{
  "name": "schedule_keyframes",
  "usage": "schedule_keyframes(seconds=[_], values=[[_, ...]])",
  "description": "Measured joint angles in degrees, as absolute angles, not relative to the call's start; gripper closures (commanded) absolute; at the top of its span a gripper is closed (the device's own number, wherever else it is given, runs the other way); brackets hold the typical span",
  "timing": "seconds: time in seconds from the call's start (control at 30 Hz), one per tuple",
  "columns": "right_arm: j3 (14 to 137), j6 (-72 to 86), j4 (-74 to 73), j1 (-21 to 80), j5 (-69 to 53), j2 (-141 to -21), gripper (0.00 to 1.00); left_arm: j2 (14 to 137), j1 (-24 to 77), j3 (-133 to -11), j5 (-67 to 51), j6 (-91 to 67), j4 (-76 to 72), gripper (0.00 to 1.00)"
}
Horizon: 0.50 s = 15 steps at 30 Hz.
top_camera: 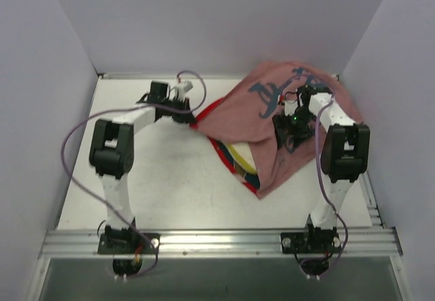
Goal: Put the pillow into the pillowcase
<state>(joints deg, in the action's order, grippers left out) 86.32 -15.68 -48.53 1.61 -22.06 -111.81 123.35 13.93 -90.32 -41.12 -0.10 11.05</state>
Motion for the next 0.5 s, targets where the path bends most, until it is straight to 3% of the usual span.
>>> schedule_keyframes(seconds=[0.27, 0.33, 0.37, 0.47, 0.5], values=[[102.32, -15.14, -51.88, 5.56, -25.30, -122.41, 0.19, 93.14, 7.05, -61.43, -42.76, 0.58, 18.68, 0.99], [105.45, -15.46, -51.88, 7.38, -25.43, -124.44, 0.19, 88.88, 7.86, -58.24, -43.13, 0.60, 21.10, 0.78], [106.21, -15.53, -51.79, 7.99, -25.41, -124.70, 0.19, 87.26, 8.34, -57.19, -43.11, 0.51, 22.70, 0.53], [106.08, -16.10, -51.13, 8.84, -26.06, -124.11, 0.16, 85.06, 7.94, -56.93, -43.35, 0.45, 27.22, 0.30], [105.10, -16.34, -50.70, 8.56, -26.33, -123.26, 0.15, 84.53, 7.18, -57.32, -43.35, 0.54, 28.69, 0.27]])
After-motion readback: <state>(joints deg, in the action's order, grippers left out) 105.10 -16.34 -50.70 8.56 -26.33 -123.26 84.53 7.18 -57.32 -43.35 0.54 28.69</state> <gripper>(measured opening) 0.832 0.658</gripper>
